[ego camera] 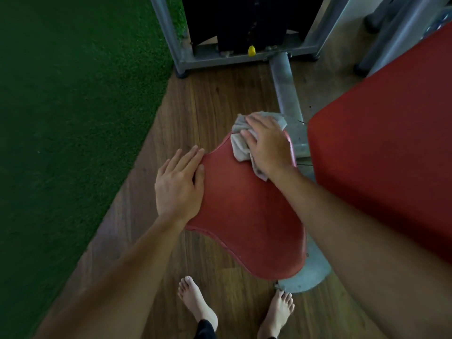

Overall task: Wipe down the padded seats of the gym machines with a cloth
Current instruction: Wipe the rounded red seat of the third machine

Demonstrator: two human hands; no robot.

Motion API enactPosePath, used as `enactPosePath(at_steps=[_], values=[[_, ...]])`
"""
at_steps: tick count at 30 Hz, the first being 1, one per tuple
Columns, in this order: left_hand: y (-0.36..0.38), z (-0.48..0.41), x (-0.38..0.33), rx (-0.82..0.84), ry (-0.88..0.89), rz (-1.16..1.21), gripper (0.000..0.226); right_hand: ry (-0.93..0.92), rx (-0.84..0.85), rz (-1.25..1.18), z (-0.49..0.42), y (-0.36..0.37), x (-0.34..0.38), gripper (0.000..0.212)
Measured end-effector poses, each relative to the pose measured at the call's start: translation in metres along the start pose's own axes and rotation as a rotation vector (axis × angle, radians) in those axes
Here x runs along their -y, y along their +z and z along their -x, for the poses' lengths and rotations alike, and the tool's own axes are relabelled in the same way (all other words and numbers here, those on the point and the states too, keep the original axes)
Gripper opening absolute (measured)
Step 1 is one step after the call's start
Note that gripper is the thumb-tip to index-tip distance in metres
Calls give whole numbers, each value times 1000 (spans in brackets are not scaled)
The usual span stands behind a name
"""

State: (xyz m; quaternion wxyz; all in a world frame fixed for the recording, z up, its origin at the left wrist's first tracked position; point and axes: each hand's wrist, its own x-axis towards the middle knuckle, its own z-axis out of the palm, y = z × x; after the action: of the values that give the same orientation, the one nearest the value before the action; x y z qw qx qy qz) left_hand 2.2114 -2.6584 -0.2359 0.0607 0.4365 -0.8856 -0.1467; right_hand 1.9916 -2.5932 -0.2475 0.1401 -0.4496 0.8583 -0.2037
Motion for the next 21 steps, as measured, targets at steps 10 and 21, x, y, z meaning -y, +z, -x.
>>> enactPosePath(at_steps=[10, 21], values=[[0, -2, -2, 13, -12, -43, 43, -91, 44, -48, 94, 14, 17, 47], [-2, -3, -3, 15, -14, -12, 42, 107, -7, -60, 107, -2, 5, 46]])
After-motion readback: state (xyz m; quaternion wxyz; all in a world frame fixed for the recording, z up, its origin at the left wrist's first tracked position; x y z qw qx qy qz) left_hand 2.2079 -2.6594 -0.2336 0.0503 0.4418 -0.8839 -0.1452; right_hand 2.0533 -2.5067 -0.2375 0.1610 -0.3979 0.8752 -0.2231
